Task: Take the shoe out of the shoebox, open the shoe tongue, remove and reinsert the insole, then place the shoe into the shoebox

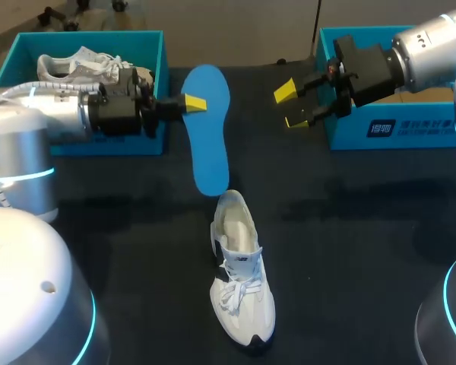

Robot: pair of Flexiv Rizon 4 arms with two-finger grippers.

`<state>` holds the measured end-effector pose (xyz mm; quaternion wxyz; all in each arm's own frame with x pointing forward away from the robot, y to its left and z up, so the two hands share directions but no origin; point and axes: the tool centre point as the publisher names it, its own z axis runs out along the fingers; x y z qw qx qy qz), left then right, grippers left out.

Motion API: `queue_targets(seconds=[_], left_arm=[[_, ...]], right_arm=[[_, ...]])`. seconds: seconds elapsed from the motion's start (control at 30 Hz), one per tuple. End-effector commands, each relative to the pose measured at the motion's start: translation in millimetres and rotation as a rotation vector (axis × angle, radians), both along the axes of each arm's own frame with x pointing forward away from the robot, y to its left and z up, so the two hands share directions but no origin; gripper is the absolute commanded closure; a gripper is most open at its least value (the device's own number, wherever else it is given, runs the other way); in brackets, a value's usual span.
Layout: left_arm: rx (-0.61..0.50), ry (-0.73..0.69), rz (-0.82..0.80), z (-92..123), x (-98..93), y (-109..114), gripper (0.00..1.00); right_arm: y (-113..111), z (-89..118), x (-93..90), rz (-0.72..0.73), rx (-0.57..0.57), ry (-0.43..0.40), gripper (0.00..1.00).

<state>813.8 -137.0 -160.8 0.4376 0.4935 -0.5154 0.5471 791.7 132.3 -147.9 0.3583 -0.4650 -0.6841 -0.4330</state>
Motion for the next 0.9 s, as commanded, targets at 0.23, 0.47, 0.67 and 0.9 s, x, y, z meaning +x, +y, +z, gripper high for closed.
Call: queue_targets(seconds=[0.23, 0.47, 0.67, 0.9], left_arm=[[-0.016, 0.008, 0.051, -9.3, 10.0, -3.8, 1.0], [-0.014, 0.007, 0.056, -10.0, 11.3, -4.2, 1.0], [-0.014, 0.007, 0.056, -10.0, 11.3, -4.2, 1.0], [-0.014, 0.007, 0.056, -10.0, 11.3, -4.2, 1.0]], right_arm=[[5.5, 22.2, 8.0, -0.063, -0.162, 0.085, 0.0], [15.8, 36.3, 15.2, -0.099, -0.317, 0.138, 0.0], [27.9, 43.9, 18.9, -0.107, -0.458, 0.139, 0.0], [42.6, 53.9, 20.0, -0.129, -0.612, 0.132, 0.0]])
